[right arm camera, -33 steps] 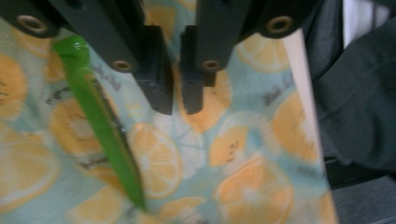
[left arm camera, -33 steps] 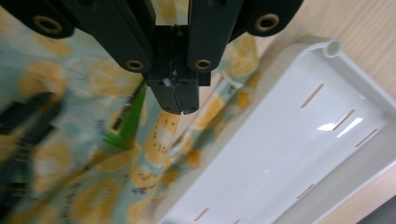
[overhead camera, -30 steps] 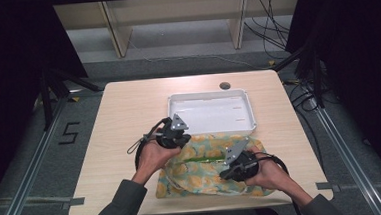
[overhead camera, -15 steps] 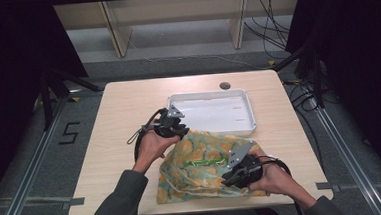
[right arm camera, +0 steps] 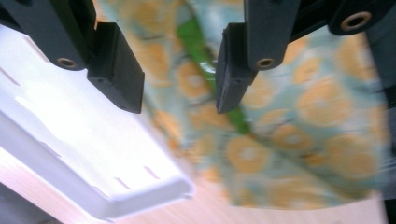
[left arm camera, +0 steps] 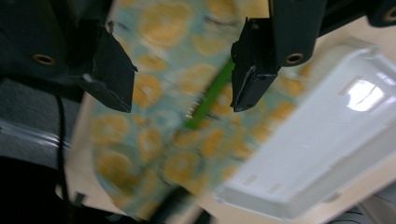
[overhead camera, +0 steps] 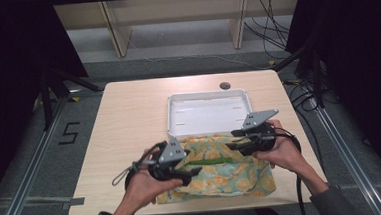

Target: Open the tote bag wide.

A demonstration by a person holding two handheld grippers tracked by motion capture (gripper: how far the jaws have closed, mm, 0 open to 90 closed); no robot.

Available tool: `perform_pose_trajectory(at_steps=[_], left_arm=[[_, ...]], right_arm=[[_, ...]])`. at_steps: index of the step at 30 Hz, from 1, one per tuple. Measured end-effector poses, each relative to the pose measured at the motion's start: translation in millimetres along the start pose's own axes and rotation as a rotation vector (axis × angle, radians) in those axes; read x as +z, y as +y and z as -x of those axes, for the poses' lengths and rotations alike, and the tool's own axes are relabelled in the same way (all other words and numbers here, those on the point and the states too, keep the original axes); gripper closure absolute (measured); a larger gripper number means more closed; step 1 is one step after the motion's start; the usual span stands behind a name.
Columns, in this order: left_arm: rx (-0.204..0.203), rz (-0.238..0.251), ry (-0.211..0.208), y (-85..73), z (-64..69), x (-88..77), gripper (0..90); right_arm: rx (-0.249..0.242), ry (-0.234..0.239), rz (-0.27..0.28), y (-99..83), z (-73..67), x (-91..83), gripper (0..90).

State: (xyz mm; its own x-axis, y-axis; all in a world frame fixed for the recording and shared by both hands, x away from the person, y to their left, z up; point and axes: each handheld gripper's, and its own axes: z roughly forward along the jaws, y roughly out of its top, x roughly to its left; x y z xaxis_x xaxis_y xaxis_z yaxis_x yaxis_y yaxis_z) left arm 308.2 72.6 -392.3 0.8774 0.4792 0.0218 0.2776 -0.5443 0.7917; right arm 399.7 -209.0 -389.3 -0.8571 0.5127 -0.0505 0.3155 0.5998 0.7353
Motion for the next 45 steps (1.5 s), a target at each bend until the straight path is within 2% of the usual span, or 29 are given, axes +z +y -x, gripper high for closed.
perform_pose_trajectory(at_steps=[1, 2, 4, 6, 7, 8, 10, 11, 12, 13, 15, 16, 18, 20, 22, 24, 27, 29, 30, 32, 34, 35, 36, 37, 38, 40, 42, 43, 45], left_arm=[[-0.001, -0.018, -0.021, -6.3, 7.2, 4.0, 36.1], [0.024, -0.045, -0.04, -18.6, 16.8, 12.3, 32.5], [0.032, -0.059, -0.038, -24.4, 20.1, 16.4, 31.4], [0.063, -0.084, -0.021, -34.9, 25.2, 26.2, 28.1], [0.1, -0.116, 0.014, -41.4, 27.7, 35.0, 25.1], [0.1, -0.116, 0.014, -41.4, 27.7, 35.0, 24.6], [0.157, -0.149, 0.036, -46.5, 30.3, 45.2, 26.3], [0.183, -0.159, 0.044, -47.3, 30.3, 48.5, 31.0], [0.213, -0.167, 0.05, -47.5, 29.4, 50.8, 53.9], [0.22, -0.172, 0.051, -47.6, 28.8, 52.5, 53.9], [0.221, -0.181, 0.037, -47.3, 28.0, 53.3, 74.6], [0.241, -0.192, 0.018, -46.9, 30.0, 51.4, 88.6], [0.253, -0.194, 0.0, -47.1, 32.7, 50.0, 88.9], [0.279, -0.203, -0.014, -47.8, 39.9, 45.8, 89.0], [0.299, -0.214, -0.03, -49.8, 45.7, 42.7, 89.0], [0.286, -0.217, -0.034, -52.9, 47.7, 41.5, 88.8], [0.267, -0.204, -0.031, -51.9, 45.5, 41.2, 85.2], [0.217, -0.161, -0.026, -48.4, 42.5, 39.9, 70.6], [0.199, -0.145, -0.022, -46.0, 41.2, 38.6, 62.4], [0.157, -0.105, -0.009, -41.0, 39.5, 34.8, 57.1], [0.091, -0.041, 0.008, -36.1, 36.9, 25.3, 42.1], [0.091, -0.041, 0.008, -36.1, 36.9, 25.3, 39.9], [0.078, -0.031, 0.007, -34.7, 36.4, 21.1, 39.9], [0.065, -0.014, 0.012, -33.9, 36.7, 17.3, 37.1], [0.055, -0.001, 0.008, -33.2, 37.0, 12.9, 37.1], [0.019, 0.015, 0.002, -34.0, 38.9, 5.0, 37.4], [0.0, 0.02, -0.001, -37.6, 41.3, -0.9, 40.2], [-0.045, 0.041, -0.006, -41.5, 45.0, -0.9, 40.4], [-0.029, 0.02, -0.018, -48.1, 47.4, -4.1, 43.7]], right_arm=[[0.016, 0.004, -0.012, 0.1, 4.2, 4.5, 48.0], [0.023, 0.018, -0.049, -0.4, 11.1, 14.2, 47.9], [0.044, 0.009, -0.056, -1.3, 12.8, 19.4, 49.2], [0.049, 0.023, -0.098, -2.7, 18.0, 27.7, 57.9], [0.032, 0.006, -0.103, -4.3, 23.2, 34.2, 67.9], [0.032, 0.006, -0.103, -4.3, 23.2, 34.2, 67.9], [0.048, -0.006, -0.121, -4.1, 28.0, 36.8, 77.4], [0.056, -0.025, -0.101, -4.7, 29.7, 38.9, 80.1], [0.084, -0.039, -0.108, -4.0, 35.0, 38.5, 83.0], [0.084, -0.039, -0.108, -4.0, 35.0, 38.5, 83.0], [0.122, -0.054, -0.097, -4.4, 40.5, 39.6, 84.6], [0.139, -0.073, -0.085, -6.4, 46.8, 40.7, 85.8], [0.157, -0.066, -0.104, -6.3, 48.0, 39.6, 86.2], [0.156, -0.09, -0.09, -8.5, 57.1, 41.0, 87.1], [0.197, -0.109, -0.087, -9.9, 61.0, 41.4, 87.9], [0.215, -0.151, -0.074, -11.7, 70.2, 43.7, 88.0], [0.23, -0.153, -0.086, -12.5, 73.1, 43.5, 87.1], [0.255, -0.142, -0.074, -12.3, 72.0, 43.1, 79.7], [0.244, -0.164, -0.04, -9.3, 68.3, 38.3, 72.0], [0.255, -0.161, -0.028, -6.4, 63.6, 34.1, 68.3], [0.207, -0.136, 0.024, 2.3, 55.8, 12.2, 58.3], [0.207, -0.136, 0.024, 2.3, 55.8, 12.2, 58.3], [0.192, -0.109, 0.036, 5.3, 51.8, 3.3, 57.2], [0.155, -0.062, 0.087, 8.9, 42.8, -10.6, 55.6], [0.155, -0.062, 0.087, 8.9, 42.8, -10.6, 55.6], [0.135, 0.01, 0.102, 9.6, 30.3, -19.4, 54.4], [0.089, 0.08, 0.089, 7.1, 20.1, -20.8, 53.5], [0.063, 0.109, 0.085, 4.9, 15.4, -18.4, 53.0], [0.072, 0.151, 0.046, -0.6, 7.2, -12.4, 52.5]])
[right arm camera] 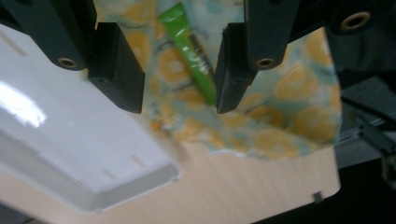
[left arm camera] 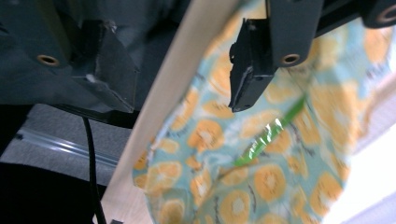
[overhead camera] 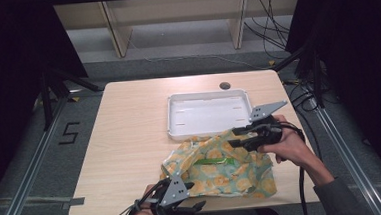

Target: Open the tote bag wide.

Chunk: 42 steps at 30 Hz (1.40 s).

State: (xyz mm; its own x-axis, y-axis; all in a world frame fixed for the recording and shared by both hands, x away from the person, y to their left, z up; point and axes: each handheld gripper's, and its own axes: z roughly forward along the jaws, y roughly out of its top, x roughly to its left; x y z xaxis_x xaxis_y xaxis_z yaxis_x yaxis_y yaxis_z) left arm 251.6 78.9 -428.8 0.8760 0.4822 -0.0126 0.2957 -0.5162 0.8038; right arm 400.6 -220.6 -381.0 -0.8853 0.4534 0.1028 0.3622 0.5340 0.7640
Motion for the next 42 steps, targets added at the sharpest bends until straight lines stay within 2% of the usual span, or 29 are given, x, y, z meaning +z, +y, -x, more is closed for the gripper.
perform_pose_trajectory(at_steps=[1, 2, 4, 5, 6, 7, 9, 10, 12, 13, 14, 15, 16, 17, 21, 23, 24, 26, 28, 29, 30, 31, 32, 35, 37, 38, 39, 40, 42], left_arm=[[-0.028, -0.009, -0.001, -4.5, 3.2, 0.3, 45.7], [-0.043, 0.001, -0.018, -8.4, 5.9, 2.5, 49.0], [-0.042, -0.023, -0.038, -15.7, 10.0, 5.8, 56.1], [-0.036, -0.037, -0.038, -21.2, 15.1, 10.3, 64.8], [-0.036, -0.037, -0.038, -21.2, 15.1, 10.3, 67.8], [-0.057, -0.027, -0.043, -23.9, 18.3, 14.8, 70.2], [-0.043, -0.047, -0.035, -27.5, 19.0, 22.5, 71.9], [-0.02, -0.071, -0.032, -28.7, 17.1, 26.3, 73.3], [-0.042, -0.073, -0.024, -30.7, 15.4, 35.1, 75.9], [-0.03, -0.08, -0.016, -30.7, 12.6, 38.4, 77.0], [-0.042, -0.077, -0.013, -30.8, 11.9, 42.7, 78.2], [-0.032, -0.084, -0.003, -29.8, 9.6, 46.9, 79.4], [-0.046, -0.076, -0.011, -29.4, 9.4, 50.1, 80.4], [-0.029, -0.076, -0.003, -28.3, 7.3, 52.6, 81.0], [-0.048, -0.081, 0.005, -26.9, 4.2, 63.3, 83.6], [-0.042, -0.088, 0.009, -26.3, 2.7, 66.9, 84.8], [-0.03, -0.098, 0.021, -26.1, 1.7, 68.1, 86.2], [-0.034, -0.104, 0.01, -25.9, 1.7, 71.4, 86.8], [-0.004, -0.112, 0.018, -25.5, 0.0, 73.5, 88.7], [-0.008, -0.119, 0.028, -25.4, -0.9, 76.7, 89.2], [-0.008, -0.119, 0.028, -25.4, -0.9, 76.7, 89.2], [0.015, -0.131, 0.025, -24.5, -2.7, 77.1, 89.2], [-0.005, -0.124, 0.027, -24.7, -1.8, 78.9, 89.3], [0.011, -0.136, 0.036, -23.7, -5.5, 81.6, 89.3], [0.01, -0.137, 0.045, -23.5, -7.7, 82.9, 89.3], [0.018, -0.142, 0.036, -22.3, -9.2, 82.7, 89.4], [0.001, -0.129, 0.038, -22.5, -9.1, 84.1, 89.4], [0.009, -0.136, 0.042, -22.1, -10.6, 84.2, 89.4], [0.005, -0.137, 0.032, -21.9, -11.0, 85.5, 89.4]], right_arm=[[-0.007, 0.01, -0.018, -2.6, -0.4, 4.1, 52.1], [-0.007, 0.016, -0.027, -5.5, -0.7, 9.5, 51.8], [-0.005, 0.027, -0.062, -9.8, 0.1, 19.0, 50.4], [-0.025, 0.046, -0.09, -13.7, 1.3, 29.9, 48.2], [-0.025, 0.046, -0.09, -13.7, 1.3, 29.9, 48.2], [-0.019, 0.068, -0.127, -15.0, 0.5, 36.1, 45.9], [-0.025, 0.072, -0.127, -16.0, 0.7, 40.2, 44.8], [-0.029, 0.078, -0.135, -16.5, 1.3, 43.8, 42.8], [-0.017, 0.084, -0.144, -16.1, 1.7, 51.2, 40.4], [-0.001, 0.085, -0.138, -15.7, 1.2, 55.4, 39.4], [-0.014, 0.085, -0.148, -15.1, 2.6, 58.4, 38.7], [-0.002, 0.097, -0.151, -15.1, 2.6, 62.8, 38.1], [-0.004, 0.088, -0.164, -14.7, 2.4, 65.5, 37.2], [-0.008, 0.088, -0.162, -15.1, 2.5, 68.2, 35.3], [-0.002, 0.077, -0.189, -16.2, 3.0, 77.4, 34.2], [-0.01, 0.067, -0.2, -16.6, 5.1, 81.6, 34.5], [0.006, 0.06, -0.217, -17.0, 6.6, 85.9, 35.5], [0.02, 0.056, -0.225, -17.2, 6.7, 87.4, 36.4], [0.02, 0.056, -0.231, -18.1, 9.4, 92.7, 37.9], [0.031, 0.055, -0.248, -20.2, 9.7, 97.8, 38.8], [0.031, 0.055, -0.248, -20.2, 9.7, 97.8, 38.8], [0.032, 0.062, -0.255, -20.9, 10.4, 99.4, 38.9], [0.03, 0.061, -0.253, -22.0, 11.3, 102.2, 39.0], [0.05, 0.059, -0.262, -23.2, 12.2, 105.6, 40.6], [0.048, 0.06, -0.262, -23.1, 13.7, 107.5, 41.5], [0.028, 0.063, -0.267, -22.7, 15.3, 109.3, 42.2], [0.028, 0.063, -0.267, -22.7, 15.3, 109.3, 42.2], [0.041, 0.057, -0.272, -22.6, 15.0, 109.2, 42.6], [0.034, 0.058, -0.27, -22.8, 16.3, 111.3, 43.1]])
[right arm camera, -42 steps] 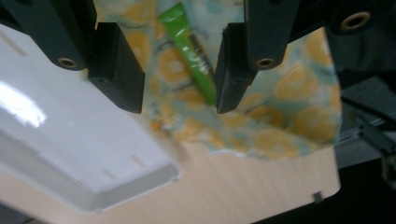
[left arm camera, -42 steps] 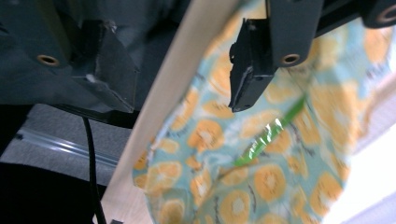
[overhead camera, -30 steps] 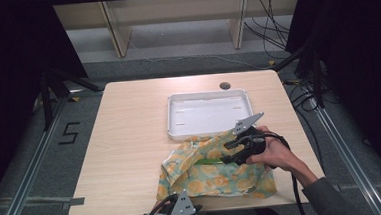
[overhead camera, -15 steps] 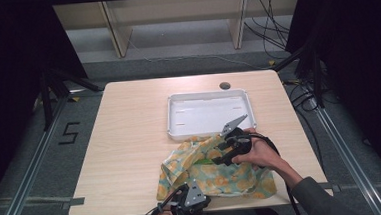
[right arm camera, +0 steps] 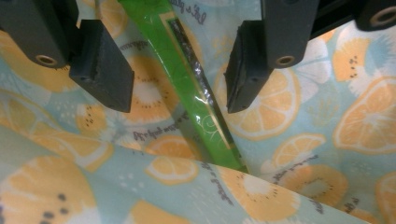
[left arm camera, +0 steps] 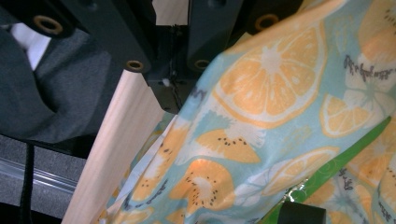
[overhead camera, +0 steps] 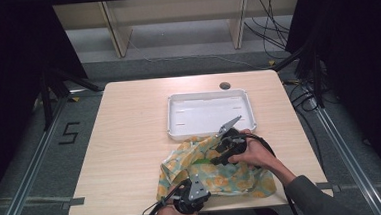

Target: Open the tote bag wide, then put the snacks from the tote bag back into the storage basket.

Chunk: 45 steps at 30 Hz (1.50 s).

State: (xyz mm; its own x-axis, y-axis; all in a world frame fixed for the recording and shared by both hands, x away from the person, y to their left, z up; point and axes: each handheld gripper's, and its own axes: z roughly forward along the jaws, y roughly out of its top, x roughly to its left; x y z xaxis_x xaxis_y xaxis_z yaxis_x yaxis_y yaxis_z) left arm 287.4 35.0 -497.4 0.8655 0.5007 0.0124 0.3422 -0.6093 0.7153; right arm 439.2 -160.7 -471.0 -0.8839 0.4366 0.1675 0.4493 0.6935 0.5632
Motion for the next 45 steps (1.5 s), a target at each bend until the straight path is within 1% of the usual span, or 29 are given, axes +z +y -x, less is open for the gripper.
perform_pose_trajectory(at_steps=[1, 2, 7, 8, 9, 10, 12, 15, 16, 18, 19, 20, 21, 22, 23, 26, 27, 29, 30, 31, 33, 37, 38, 40, 41, 42, 43, 44, 45], left_arm=[[0.013, -0.008, 0.012, 0.1, -0.8, 0.3, 89.4], [0.009, -0.006, 0.01, 0.0, -0.5, 1.2, 89.4], [0.011, -0.01, 0.007, 0.1, -1.1, 1.4, 89.4], [0.023, -0.017, 0.014, 0.3, -2.6, 0.8, 89.4], [0.025, -0.02, 0.016, 0.4, -2.9, 0.4, 89.4], [0.011, -0.011, 0.012, 0.4, -2.7, 0.6, 89.4], [0.009, -0.008, 0.01, 0.3, -3.1, 1.1, 89.4], [0.015, -0.014, 0.017, 0.9, -3.7, 0.9, 89.4], [0.026, -0.024, 0.024, 1.1, -4.5, 0.5, 89.4], [0.022, -0.019, 0.019, 0.9, -4.1, 0.7, 89.4], [0.029, -0.026, 0.023, 0.8, -4.8, 0.4, 89.4], [0.047, -0.023, 0.023, 1.0, -6.1, 0.4, 89.4], [0.015, -0.014, 0.019, 0.2, -4.3, 0.9, 89.4], [0.02, -0.019, 0.022, 0.2, -5.2, 0.5, 89.4], [0.024, -0.02, 0.03, -0.2, -6.2, 1.1, 89.4], [0.036, -0.019, 0.028, 0.4, -7.1, 0.9, 89.4], [0.018, -0.021, 0.027, 0.2, -6.3, 1.6, 89.4], [0.037, -0.023, 0.027, 0.6, -7.7, 2.6, 89.4], [0.027, -0.031, 0.031, 0.2, -7.9, 3.5, 89.4], [0.019, -0.026, 0.021, 0.1, -7.3, 4.2, 89.4], [0.019, -0.025, 0.023, 0.0, -7.9, 5.4, 89.4], [0.026, -0.033, 0.033, 0.6, -8.8, 5.8, 89.5], [0.021, -0.03, 0.03, 0.5, -8.5, 6.5, 89.4], [0.023, -0.03, 0.024, 0.8, -8.6, 7.5, 89.4], [0.023, -0.031, 0.027, 0.8, -8.4, 7.8, 89.5], [0.044, -0.033, 0.024, 1.5, -9.7, 8.3, 89.5], [0.027, -0.033, 0.027, 1.2, -8.4, 9.2, 89.5], [0.03, -0.03, 0.023, 1.3, -8.3, 10.7, 89.5], [0.037, -0.037, 0.026, 1.7, -7.7, 10.8, 89.5]], right_arm=[[0.012, -0.009, -0.006, -0.2, 0.0, 0.2, 43.2], [0.022, -0.012, -0.007, -0.5, 0.0, 1.1, 43.3], [0.029, -0.023, -0.02, -0.2, 1.1, 3.3, 43.5], [0.035, -0.019, -0.027, 0.0, 1.0, 3.6, 43.5], [0.028, -0.021, -0.015, -0.1, 1.2, 4.8, 43.5], [0.024, -0.019, -0.022, 0.2, 1.2, 4.7, 43.4], [0.027, -0.021, -0.019, 0.2, 0.8, 6.2, 43.4], [0.025, -0.014, -0.027, 0.6, 1.1, 6.7, 43.5], [0.025, -0.019, -0.017, 0.6, 1.0, 7.7, 43.5], [0.018, -0.014, -0.021, 1.6, 1.9, 7.2, 43.5], [0.048, -0.012, -0.03, 2.3, 0.6, 7.0, 43.7], [0.059, -0.011, -0.029, 2.6, 0.1, 7.8, 43.7], [0.059, -0.011, -0.029, 2.6, 0.1, 7.8, 43.7], [0.049, -0.013, -0.024, 3.0, 0.9, 8.3, 43.8], [0.045, -0.002, -0.027, 3.5, 1.0, 8.6, 43.8], [0.047, -0.003, -0.034, 3.6, 1.7, 11.7, 43.7], [0.048, -0.004, -0.033, 3.5, 1.9, 11.9, 43.7], [0.053, 0.008, -0.04, 3.6, 2.5, 12.2, 43.6], [0.057, 0.007, -0.037, 3.5, 3.0, 12.9, 43.7], [0.066, 0.013, -0.047, 3.7, 3.7, 12.5, 43.7], [0.07, 0.018, -0.053, 3.9, 5.1, 13.5, 44.2], [0.085, 0.051, -0.074, 4.7, 5.2, 17.0, 44.7], [0.075, 0.058, -0.078, 5.0, 5.8, 17.7, 44.7], [0.06, 0.041, -0.097, 5.0, 6.6, 20.2, 44.3], [0.079, 0.036, -0.097, 5.3, 5.2, 20.8, 44.2], [0.079, 0.036, -0.097, 5.3, 5.2, 20.8, 44.2], [0.085, 0.033, -0.109, 5.2, 5.8, 20.6, 44.1], [0.091, 0.04, -0.103, 5.6, 5.7, 21.5, 44.1], [0.074, 0.047, -0.101, 5.6, 7.1, 21.6, 43.9]])
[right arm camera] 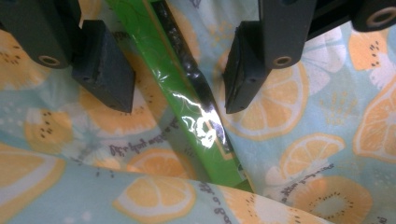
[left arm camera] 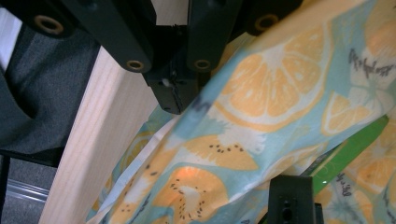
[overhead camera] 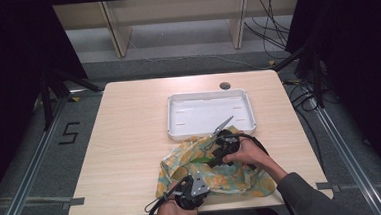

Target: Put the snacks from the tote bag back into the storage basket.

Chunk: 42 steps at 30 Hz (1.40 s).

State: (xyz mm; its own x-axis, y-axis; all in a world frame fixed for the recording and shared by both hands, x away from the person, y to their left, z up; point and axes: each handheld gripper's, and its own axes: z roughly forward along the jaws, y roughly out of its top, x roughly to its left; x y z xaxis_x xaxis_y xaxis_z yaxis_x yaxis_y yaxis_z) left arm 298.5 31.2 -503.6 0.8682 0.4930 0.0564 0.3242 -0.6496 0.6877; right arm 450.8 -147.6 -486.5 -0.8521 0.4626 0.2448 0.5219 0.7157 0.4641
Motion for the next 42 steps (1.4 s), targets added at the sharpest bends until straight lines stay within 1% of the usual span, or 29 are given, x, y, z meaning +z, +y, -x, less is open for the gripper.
perform_pose_trajectory(at_steps=[1, 2, 3, 4, 6, 7, 8, 9, 10, 11, 12, 14, 15, 17, 19, 22, 23, 24, 25, 26, 30, 32, 33, 34, 35, 36, 38, 40, 42], left_arm=[[0.034, -0.013, 0.008, 0.9, -2.3, -0.1, 89.5], [0.006, -0.009, 0.006, 0.5, -0.6, 1.3, 89.5], [0.005, -0.004, 0.001, 0.7, -0.5, 2.3, 89.5], [0.003, -0.008, 0.003, 1.1, -1.4, 3.5, 89.5], [0.005, -0.01, 0.008, 1.3, -2.5, 4.3, 89.6], [-0.002, -0.007, 0.0, 1.4, -2.3, 5.2, 89.6], [0.006, -0.011, 0.008, 1.6, -2.9, 5.6, 89.6], [0.004, -0.011, 0.009, 1.9, -2.9, 6.3, 89.6], [0.002, -0.009, 0.002, 2.2, -2.6, 6.4, 89.6], [0.001, -0.009, 0.001, 2.5, -2.7, 6.7, 89.6], [0.003, -0.011, 0.003, 2.7, -2.9, 6.8, 89.6], [0.0, -0.009, 0.002, 2.7, -3.2, 7.5, 89.6], [-0.001, -0.008, 0.001, 2.7, -3.2, 7.7, 89.6], [-0.003, -0.009, -0.004, 3.0, -3.1, 8.1, 89.6], [0.004, -0.014, 0.004, 3.3, -3.9, 8.1, 89.7], [-0.002, -0.009, -0.003, 3.2, -3.6, 8.7, 89.6], [-0.002, -0.008, -0.005, 3.3, -3.6, 8.8, 89.6], [-0.002, -0.008, -0.005, 3.3, -3.7, 8.8, 89.7], [-0.003, -0.008, -0.005, 3.3, -3.7, 8.8, 89.7], [-0.002, -0.009, -0.005, 3.3, -3.7, 8.8, 89.7], [0.0, -0.009, -0.005, 3.3, -3.5, 8.8, 89.6], [-0.002, -0.008, -0.007, 3.3, -3.5, 8.9, 89.6], [-0.002, -0.008, -0.007, 3.3, -3.5, 8.9, 89.6], [0.0, -0.009, -0.006, 3.4, -3.7, 9.0, 89.6], [0.0, -0.009, -0.006, 3.4, -3.7, 9.0, 89.6], [-0.001, -0.009, -0.007, 3.4, -3.7, 9.0, 89.6], [0.001, -0.009, -0.007, 3.5, -3.8, 8.9, 89.6], [0.0, -0.009, -0.008, 3.5, -3.9, 9.0, 89.6], [0.001, -0.011, -0.008, 3.6, -3.7, 8.9, 89.6]], right_arm=[[0.024, 0.008, -0.014, 0.3, -0.6, 0.6, 44.1], [0.024, 0.008, -0.014, 0.3, -0.6, 0.6, 44.1], [0.038, 0.009, -0.011, 0.7, -1.7, 1.8, 44.2], [0.008, 0.014, -0.006, 1.1, 0.4, 2.3, 44.9], [0.015, 0.017, -0.013, 1.2, -0.2, 2.5, 44.1], [0.014, 0.029, -0.011, 1.4, -0.5, 3.4, 44.0], [0.014, 0.026, -0.013, 1.7, -1.1, 3.1, 44.1], [0.02, 0.029, -0.018, 2.0, -2.2, 3.0, 44.6], [0.014, 0.041, -0.018, 2.5, -2.9, 3.1, 44.9], [0.022, 0.027, -0.025, 2.5, -3.2, 2.9, 45.1], [0.048, 0.035, -0.033, 2.5, -5.4, 3.1, 45.4], [0.043, 0.032, -0.028, 2.9, -5.3, 2.9, 45.5], [0.064, 0.042, -0.026, 3.4, -7.0, 2.6, 45.7], [0.058, 0.041, -0.03, 3.4, -6.4, 1.7, 46.2], [0.045, 0.071, -0.01, 5.3, -8.0, 0.0, 47.0], [0.042, 0.082, 0.001, 6.0, -8.8, -1.6, 47.6], [0.039, 0.077, 0.0, 6.4, -9.0, -3.4, 47.8], [0.059, 0.088, -0.002, 6.8, -10.5, -5.3, 48.4], [0.066, 0.103, 0.0, 7.7, -11.1, -8.6, 49.2], [0.066, 0.103, 0.0, 7.7, -11.1, -8.6, 49.2], [0.065, 0.118, 0.031, 9.7, -11.4, -16.1, 52.4], [0.09, 0.136, 0.025, 10.2, -13.1, -19.8, 53.0], [0.09, 0.136, 0.025, 10.2, -13.1, -19.8, 53.0], [0.077, 0.127, 0.045, 10.7, -12.5, -21.7, 53.7], [0.077, 0.127, 0.045, 10.7, -12.5, -21.7, 53.7], [0.066, 0.139, 0.056, 11.1, -12.0, -22.9, 54.1], [0.062, 0.146, 0.059, 11.4, -12.1, -23.1, 54.5], [0.074, 0.139, 0.062, 11.7, -12.6, -24.2, 55.5], [0.062, 0.149, 0.062, 12.3, -12.8, -25.7, 58.0]])
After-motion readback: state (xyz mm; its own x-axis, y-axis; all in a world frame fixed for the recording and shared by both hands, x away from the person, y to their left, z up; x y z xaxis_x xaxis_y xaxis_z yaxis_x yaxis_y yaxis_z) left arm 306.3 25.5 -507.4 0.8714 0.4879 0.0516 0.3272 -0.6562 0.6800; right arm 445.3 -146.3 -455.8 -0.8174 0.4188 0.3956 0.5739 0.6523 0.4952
